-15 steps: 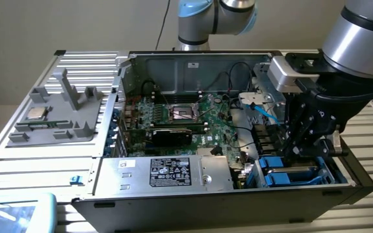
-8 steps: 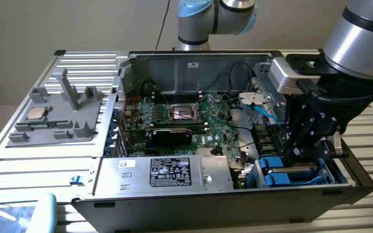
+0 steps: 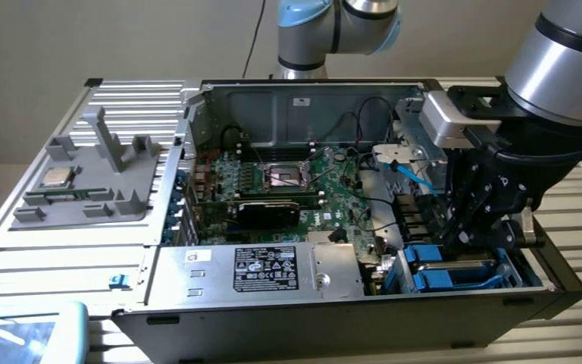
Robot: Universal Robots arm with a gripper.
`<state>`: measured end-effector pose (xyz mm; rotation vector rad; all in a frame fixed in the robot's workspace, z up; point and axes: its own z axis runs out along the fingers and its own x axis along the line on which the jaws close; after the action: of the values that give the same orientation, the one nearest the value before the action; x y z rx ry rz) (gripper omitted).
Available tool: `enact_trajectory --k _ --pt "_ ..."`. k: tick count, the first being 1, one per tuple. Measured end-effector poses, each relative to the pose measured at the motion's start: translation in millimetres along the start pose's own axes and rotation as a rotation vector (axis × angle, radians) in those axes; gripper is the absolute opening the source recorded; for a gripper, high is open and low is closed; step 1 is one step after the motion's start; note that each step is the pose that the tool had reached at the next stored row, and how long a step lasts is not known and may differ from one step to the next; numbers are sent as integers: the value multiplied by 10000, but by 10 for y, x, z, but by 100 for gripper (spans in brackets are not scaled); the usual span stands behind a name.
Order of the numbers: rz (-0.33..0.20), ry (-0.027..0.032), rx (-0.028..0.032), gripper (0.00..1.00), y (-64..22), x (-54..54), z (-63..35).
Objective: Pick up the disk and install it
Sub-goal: 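Insert the second disk wire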
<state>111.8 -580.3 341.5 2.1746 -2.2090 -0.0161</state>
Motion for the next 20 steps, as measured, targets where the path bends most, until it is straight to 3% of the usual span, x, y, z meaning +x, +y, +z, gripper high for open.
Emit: enact_trajectory --k 7,20 --pt "-4 -71 9 16 -1 -1 21" --pt "-4 -114 19 16 -2 -1 61"
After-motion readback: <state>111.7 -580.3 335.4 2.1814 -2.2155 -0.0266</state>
